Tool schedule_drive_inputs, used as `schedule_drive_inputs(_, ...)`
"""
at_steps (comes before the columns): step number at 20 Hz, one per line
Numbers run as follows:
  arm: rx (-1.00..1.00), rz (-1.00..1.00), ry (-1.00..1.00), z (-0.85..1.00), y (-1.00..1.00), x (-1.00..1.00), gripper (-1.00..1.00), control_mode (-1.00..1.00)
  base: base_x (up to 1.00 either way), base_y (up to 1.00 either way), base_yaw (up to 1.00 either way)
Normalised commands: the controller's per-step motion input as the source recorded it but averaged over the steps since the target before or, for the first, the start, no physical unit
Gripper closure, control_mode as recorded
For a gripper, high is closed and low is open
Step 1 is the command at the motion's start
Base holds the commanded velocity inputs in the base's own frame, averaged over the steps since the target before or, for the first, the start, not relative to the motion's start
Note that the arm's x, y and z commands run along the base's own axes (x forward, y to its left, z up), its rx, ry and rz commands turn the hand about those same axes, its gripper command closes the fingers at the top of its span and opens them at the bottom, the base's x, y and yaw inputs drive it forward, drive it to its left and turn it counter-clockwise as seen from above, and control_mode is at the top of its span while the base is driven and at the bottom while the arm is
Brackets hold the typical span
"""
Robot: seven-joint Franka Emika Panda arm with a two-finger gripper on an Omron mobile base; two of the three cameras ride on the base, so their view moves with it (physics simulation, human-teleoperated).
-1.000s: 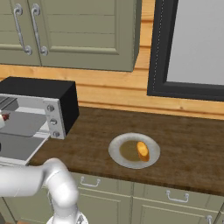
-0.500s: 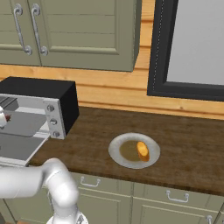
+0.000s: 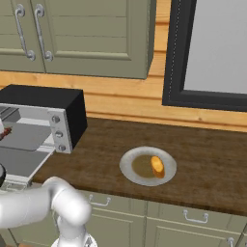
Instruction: Pick up the kebab skewer and baguette bread, and place them inside the toaster oven. Close the toaster oven door and start by setting the timer.
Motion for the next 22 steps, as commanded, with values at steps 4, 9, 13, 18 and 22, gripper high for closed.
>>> schedule_drive_inputs(4, -0.04, 0.02, 0.02, 0.19, -1.00, -0.97, -1.00, -1.00, 0.00, 0.00, 0.00)
schedule_drive_inputs(9, -0.01, 0.07, 0.00, 0.17, -1.00, -0.78, -1.00, -1.00, 0.00, 0.00, 0.00)
schedule_drive_inputs(13, -0.01, 0.12, 0.00, 0.16, -1.00, -0.39, -1.00, -1.00, 0.00, 0.00, 0.00)
schedule_drive_inputs(18, -0.02, 0.15, 0.06, 0.03, -1.00, -0.04, -1.00, -1.00, 0.00, 0.00, 0.00)
schedule_drive_inputs(22, -0.01, 0.18, 0.00, 0.04, -1.00, 0.00, -1.00, -1.00, 0.00, 0.00, 0.00)
